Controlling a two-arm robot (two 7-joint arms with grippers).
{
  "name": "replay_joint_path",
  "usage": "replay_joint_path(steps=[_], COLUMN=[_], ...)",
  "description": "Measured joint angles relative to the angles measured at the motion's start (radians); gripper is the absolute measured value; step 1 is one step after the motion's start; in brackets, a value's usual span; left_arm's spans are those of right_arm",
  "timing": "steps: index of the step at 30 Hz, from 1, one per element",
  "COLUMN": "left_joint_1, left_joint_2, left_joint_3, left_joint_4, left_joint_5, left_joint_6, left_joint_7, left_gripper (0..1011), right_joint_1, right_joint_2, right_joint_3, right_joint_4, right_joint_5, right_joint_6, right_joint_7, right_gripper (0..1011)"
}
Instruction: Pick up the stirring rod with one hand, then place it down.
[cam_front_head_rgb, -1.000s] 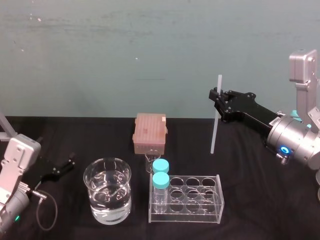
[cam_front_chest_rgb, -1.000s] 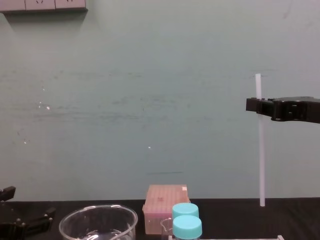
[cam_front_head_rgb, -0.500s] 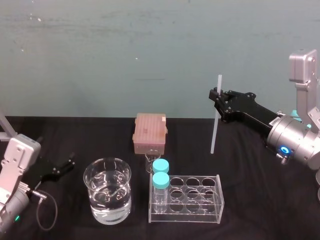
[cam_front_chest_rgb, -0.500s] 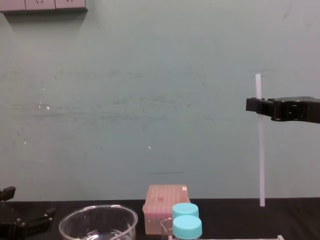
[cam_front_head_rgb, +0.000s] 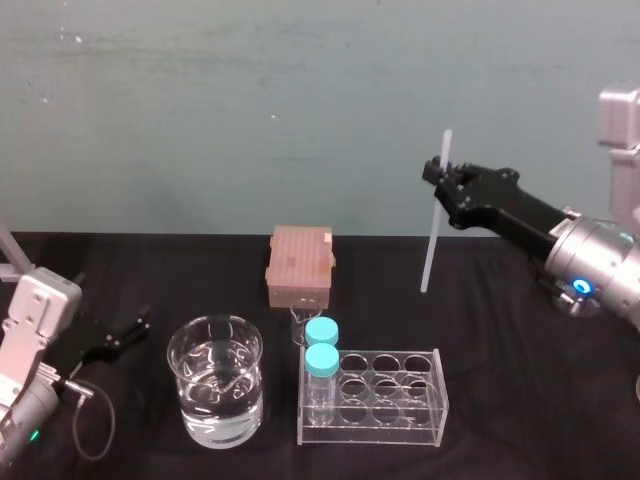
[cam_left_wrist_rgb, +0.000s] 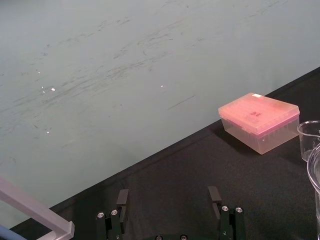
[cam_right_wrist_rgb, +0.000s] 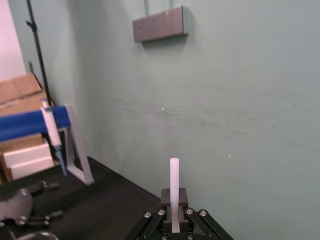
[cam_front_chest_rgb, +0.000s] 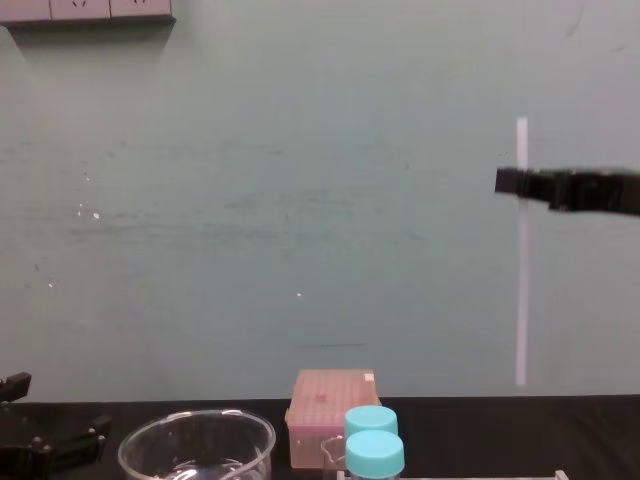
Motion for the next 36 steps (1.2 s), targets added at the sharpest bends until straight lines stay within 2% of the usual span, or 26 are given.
replay_joint_path(steps=[5, 7, 13, 17, 26, 36], left_joint_1=[0.0, 0.0, 0.0, 0.0, 0.0, 0.0], left_joint_2=[0.0, 0.0, 0.0, 0.0, 0.0, 0.0], left_joint_3=[0.0, 0.0, 0.0, 0.0, 0.0, 0.0], left_joint_4=[0.0, 0.0, 0.0, 0.0, 0.0, 0.0], left_joint_5=[0.0, 0.0, 0.0, 0.0, 0.0, 0.0], left_joint_6=[0.0, 0.0, 0.0, 0.0, 0.0, 0.0], left_joint_7=[0.0, 0.0, 0.0, 0.0, 0.0, 0.0], left_gripper=[1005, 1005, 1005, 1005, 1005, 1005], right_joint_1=[-0.029, -0.035, -0.1, -0.131, -0.159, -0.15], right_joint_2=[0.028, 0.035, 0.11, 0.138, 0.176, 0.194], right_joint_3=[0.048, 0.054, 0.084, 0.089, 0.063, 0.013], right_joint_4=[-0.066, -0.078, -0.149, -0.161, -0.145, -0.114], right_joint_5=[0.051, 0.061, 0.16, 0.204, 0.228, 0.226], right_joint_6=[0.036, 0.042, 0.072, 0.078, 0.057, 0.036], right_joint_7=[0.028, 0.035, 0.131, 0.166, 0.224, 0.261], right_gripper=[72, 72, 72, 72, 72, 72])
